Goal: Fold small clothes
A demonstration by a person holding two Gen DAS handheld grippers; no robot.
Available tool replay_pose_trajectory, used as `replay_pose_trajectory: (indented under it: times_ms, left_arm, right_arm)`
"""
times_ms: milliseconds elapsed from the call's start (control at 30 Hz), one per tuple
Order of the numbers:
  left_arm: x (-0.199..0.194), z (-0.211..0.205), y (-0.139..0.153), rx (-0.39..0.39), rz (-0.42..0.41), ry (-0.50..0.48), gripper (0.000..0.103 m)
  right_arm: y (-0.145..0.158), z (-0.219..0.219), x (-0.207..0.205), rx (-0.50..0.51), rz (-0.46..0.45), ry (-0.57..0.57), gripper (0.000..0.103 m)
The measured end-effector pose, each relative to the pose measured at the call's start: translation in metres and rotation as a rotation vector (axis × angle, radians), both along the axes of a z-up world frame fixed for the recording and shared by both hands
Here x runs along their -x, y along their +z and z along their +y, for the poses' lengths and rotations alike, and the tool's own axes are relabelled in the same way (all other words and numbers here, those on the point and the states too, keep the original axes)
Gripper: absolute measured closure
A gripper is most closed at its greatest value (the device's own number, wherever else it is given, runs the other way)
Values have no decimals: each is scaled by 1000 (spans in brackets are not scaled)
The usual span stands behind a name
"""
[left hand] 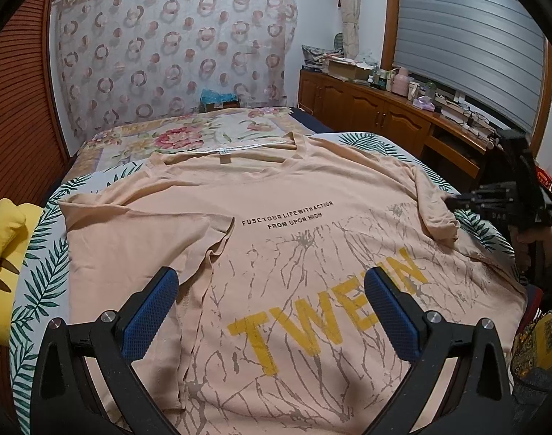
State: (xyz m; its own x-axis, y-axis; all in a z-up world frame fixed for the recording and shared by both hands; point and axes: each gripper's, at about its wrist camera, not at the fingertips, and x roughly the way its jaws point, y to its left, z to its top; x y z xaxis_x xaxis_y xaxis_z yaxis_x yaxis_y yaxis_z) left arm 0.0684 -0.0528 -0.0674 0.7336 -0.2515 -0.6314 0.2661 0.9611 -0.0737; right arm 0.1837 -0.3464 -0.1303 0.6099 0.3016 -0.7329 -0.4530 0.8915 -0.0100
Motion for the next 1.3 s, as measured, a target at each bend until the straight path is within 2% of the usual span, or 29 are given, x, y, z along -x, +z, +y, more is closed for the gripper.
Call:
replay_pose_trajectory:
  times_ms: [300,500,600,633,800,1033,1300]
  left_arm:
    - [3,8,0,16,-3,20,0]
    - [5,15,1,23,-4,34,0]
    - [5,19,0,30,-5,39,0]
    - [5,20,0,32,-3,41,0]
    - [5,21,-2,35,-2,45,0]
    - [4,24,-2,36,-3,51,0]
    - [5,27,-1,41,-3,63,0]
  right_arm:
    - [49,65,-4,-49,-107,179,98]
    - [56,109,-14,-63,-103,278,98]
    - [53,111,-22,-75,-81,302,98]
    - [51,113,-25,-75,-71,302,95]
    - [49,104,-38,-74,-78,248,56]
    - [36,85,-25,-45,-81,143,56]
    - [12,88,11,-5,-28,171,56]
